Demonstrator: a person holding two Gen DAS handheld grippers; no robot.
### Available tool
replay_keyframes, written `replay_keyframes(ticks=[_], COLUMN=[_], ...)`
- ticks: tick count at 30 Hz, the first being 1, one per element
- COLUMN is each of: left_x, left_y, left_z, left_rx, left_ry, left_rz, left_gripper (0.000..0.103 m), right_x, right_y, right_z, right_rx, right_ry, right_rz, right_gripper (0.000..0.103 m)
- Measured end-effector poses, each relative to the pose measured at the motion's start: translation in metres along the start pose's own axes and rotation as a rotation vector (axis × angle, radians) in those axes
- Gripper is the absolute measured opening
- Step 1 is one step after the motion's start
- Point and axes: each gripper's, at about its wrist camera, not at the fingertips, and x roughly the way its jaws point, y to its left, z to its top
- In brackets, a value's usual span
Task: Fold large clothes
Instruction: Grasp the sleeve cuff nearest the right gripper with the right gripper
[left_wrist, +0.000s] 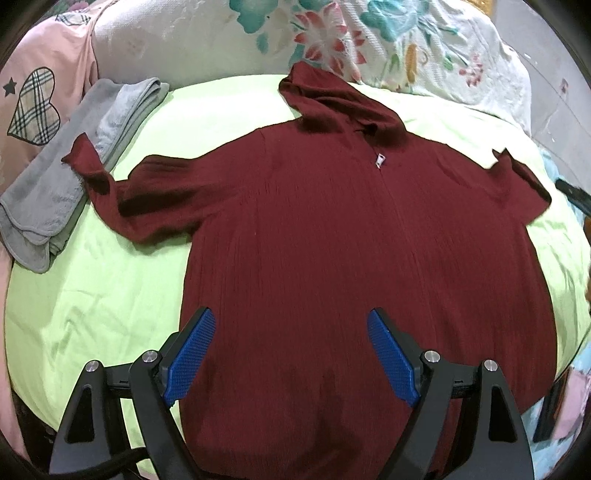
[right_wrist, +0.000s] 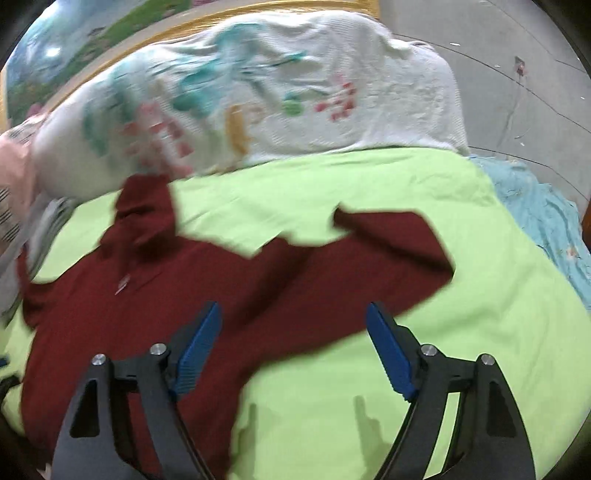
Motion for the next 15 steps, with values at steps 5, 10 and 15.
replay_keyframes(ticks=[5, 10, 15], left_x=[0.018, 0.039, 0.052], left_y=[-0.003, -0.009, -0.007], left_z=[0.011, 0.014, 0.018], left_rx=[-0.008, 0.019, 0.021], left_ry=[0.038, 0.080, 0.097], left_rz=[-0.008, 0.019, 0.029], left_gripper=[0.086, 0.086, 0.086], right_x=[0.081, 0.149, 0.185], right_y=[-0.038, -0.043, -0.061], right_z=[0.044, 0.063, 0.070], right_rx=[0.002, -0.098, -0.078], right_ry=[0.065, 0.140, 0.224], right_rz=[-0.060, -0.116, -0.151], right_gripper=[0.071, 0.071, 0.019])
